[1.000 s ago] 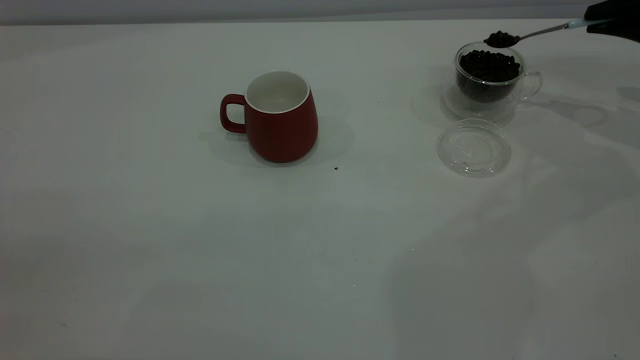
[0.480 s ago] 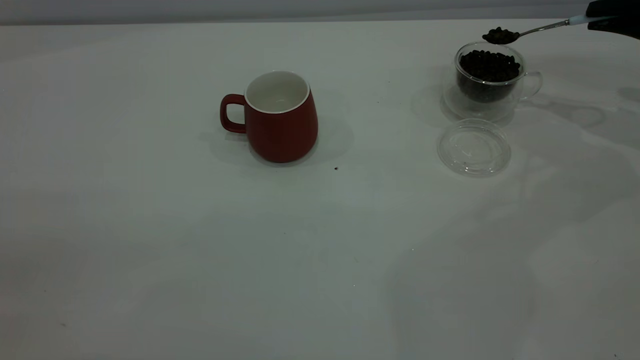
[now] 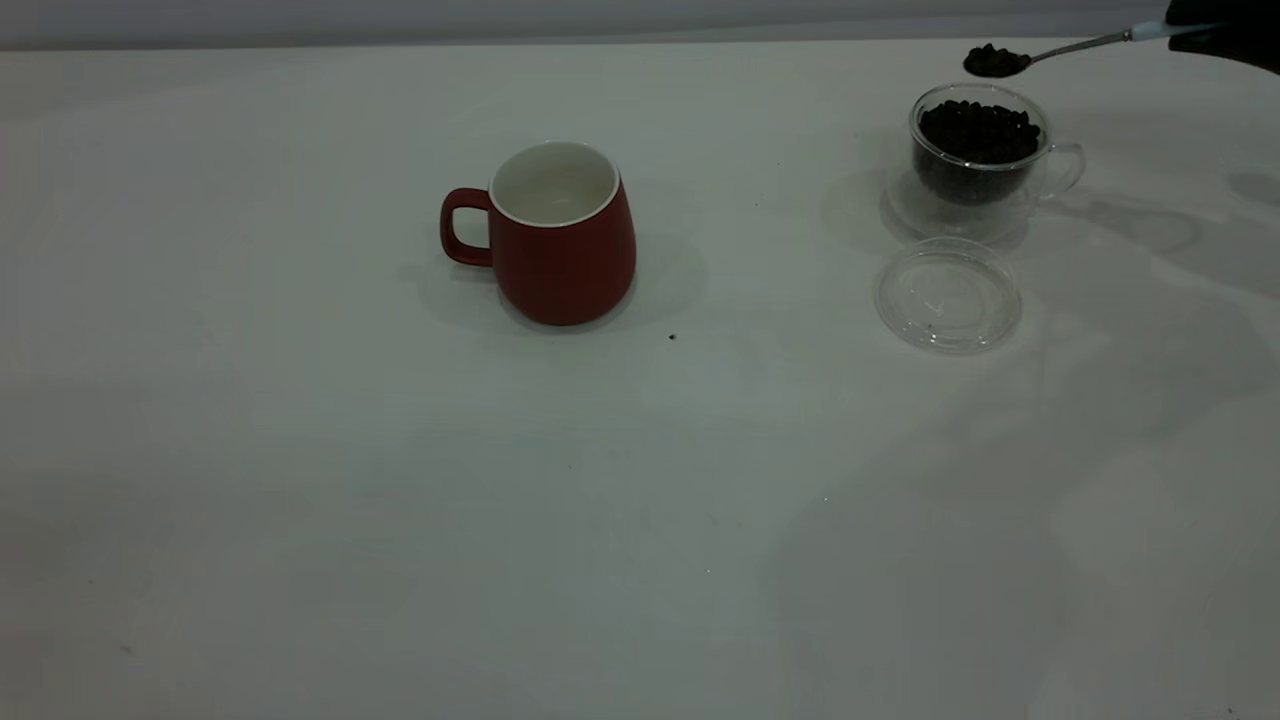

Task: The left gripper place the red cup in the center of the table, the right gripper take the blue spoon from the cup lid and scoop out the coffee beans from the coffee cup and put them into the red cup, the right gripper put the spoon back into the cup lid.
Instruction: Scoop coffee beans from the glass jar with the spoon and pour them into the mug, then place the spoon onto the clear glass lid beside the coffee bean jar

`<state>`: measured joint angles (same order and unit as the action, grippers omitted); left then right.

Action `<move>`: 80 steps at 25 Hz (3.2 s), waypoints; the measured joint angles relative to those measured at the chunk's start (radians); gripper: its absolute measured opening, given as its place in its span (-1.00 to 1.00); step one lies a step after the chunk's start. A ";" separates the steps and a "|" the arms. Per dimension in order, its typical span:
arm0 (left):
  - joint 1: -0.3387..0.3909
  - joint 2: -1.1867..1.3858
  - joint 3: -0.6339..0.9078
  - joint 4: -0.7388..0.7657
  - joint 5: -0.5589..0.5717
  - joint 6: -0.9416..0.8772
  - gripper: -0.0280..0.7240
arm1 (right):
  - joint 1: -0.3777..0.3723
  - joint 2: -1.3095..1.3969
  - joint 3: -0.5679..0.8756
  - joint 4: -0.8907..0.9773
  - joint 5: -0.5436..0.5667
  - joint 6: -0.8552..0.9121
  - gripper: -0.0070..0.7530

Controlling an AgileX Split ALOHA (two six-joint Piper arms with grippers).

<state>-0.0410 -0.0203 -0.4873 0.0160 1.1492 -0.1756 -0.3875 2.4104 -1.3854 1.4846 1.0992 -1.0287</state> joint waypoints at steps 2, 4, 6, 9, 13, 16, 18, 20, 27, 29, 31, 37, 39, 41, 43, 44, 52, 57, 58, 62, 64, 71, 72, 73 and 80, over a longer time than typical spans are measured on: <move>0.000 0.000 0.000 0.000 0.000 0.000 0.64 | 0.000 0.000 0.000 0.001 -0.001 -0.002 -0.71; 0.000 0.000 0.000 0.000 0.000 0.000 0.64 | 0.000 0.000 0.000 0.001 -0.001 -0.003 -0.71; 0.000 0.000 0.000 0.000 0.000 0.000 0.64 | 0.002 0.000 0.000 0.001 -0.001 -0.003 -0.71; 0.000 0.000 0.000 0.000 0.000 0.000 0.64 | 0.012 -0.001 0.000 0.001 0.002 -0.003 -0.71; 0.000 0.000 0.000 0.000 0.000 0.000 0.64 | 0.044 -0.010 0.000 0.001 0.005 -0.003 -0.71; 0.000 0.000 0.000 0.000 0.000 0.000 0.64 | 0.076 -0.033 0.000 0.002 0.008 -0.003 -0.71; 0.000 0.000 0.000 0.000 0.000 0.000 0.64 | 0.100 -0.047 0.000 0.004 0.010 -0.003 -0.71; 0.000 0.000 0.000 0.000 0.000 0.000 0.64 | 0.125 -0.054 0.000 0.006 0.013 -0.001 -0.71; 0.000 0.000 0.000 0.000 0.000 0.002 0.64 | 0.259 -0.059 0.000 0.048 0.011 0.006 -0.71; 0.000 0.000 0.000 0.000 0.000 0.002 0.64 | 0.309 -0.059 0.000 0.072 0.001 0.006 -0.71; 0.000 0.000 0.000 0.000 0.000 0.002 0.64 | 0.355 -0.059 0.000 0.085 -0.020 0.008 -0.71; 0.000 0.000 0.000 0.000 0.000 0.002 0.64 | 0.502 -0.058 0.000 0.113 -0.098 0.009 -0.71; 0.000 0.000 0.000 0.000 0.000 0.002 0.64 | 0.544 -0.044 0.000 0.138 -0.119 0.009 -0.71; 0.000 0.000 0.000 0.000 0.000 0.002 0.64 | 0.576 -0.015 0.000 0.171 -0.139 -0.002 -0.71; 0.000 0.000 0.000 0.000 0.000 0.002 0.64 | 0.602 0.021 0.000 0.198 -0.166 -0.033 -0.71; 0.000 0.000 0.000 0.000 0.000 0.002 0.64 | 0.610 0.035 0.000 0.212 -0.182 -0.056 -0.71; 0.000 0.000 0.000 0.000 0.000 0.001 0.64 | 0.627 0.067 0.000 0.282 -0.232 -0.244 -0.71; 0.000 0.000 0.000 0.000 0.000 0.001 0.64 | 0.627 0.057 0.000 0.283 -0.236 -0.382 -0.71; 0.000 0.000 0.000 0.000 0.000 0.001 0.64 | 0.627 0.051 0.000 0.279 -0.243 -0.406 -0.71; 0.000 0.000 0.000 0.000 0.000 0.001 0.64 | 0.627 0.000 0.000 0.243 -0.288 -0.454 -0.71; 0.000 0.000 0.000 0.000 0.000 0.001 0.64 | 0.627 -0.034 0.000 0.206 -0.310 -0.461 -0.71; 0.000 0.000 0.000 0.000 0.000 0.000 0.64 | 0.631 -0.104 0.001 0.049 -0.343 -0.439 -0.71; 0.000 0.000 0.000 0.000 0.000 0.000 0.64 | 0.634 -0.114 0.001 0.024 -0.343 -0.431 -0.71; 0.000 0.000 0.000 0.000 0.000 0.000 0.64 | 0.635 -0.127 0.001 -0.003 -0.343 -0.417 -0.71; 0.000 0.000 0.000 0.000 0.000 0.000 0.64 | 0.628 -0.296 0.038 -0.187 -0.337 -0.202 -0.71</move>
<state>-0.0410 -0.0203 -0.4873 0.0160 1.1492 -0.1758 0.2406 2.1149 -1.3476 1.2980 0.7620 -1.2309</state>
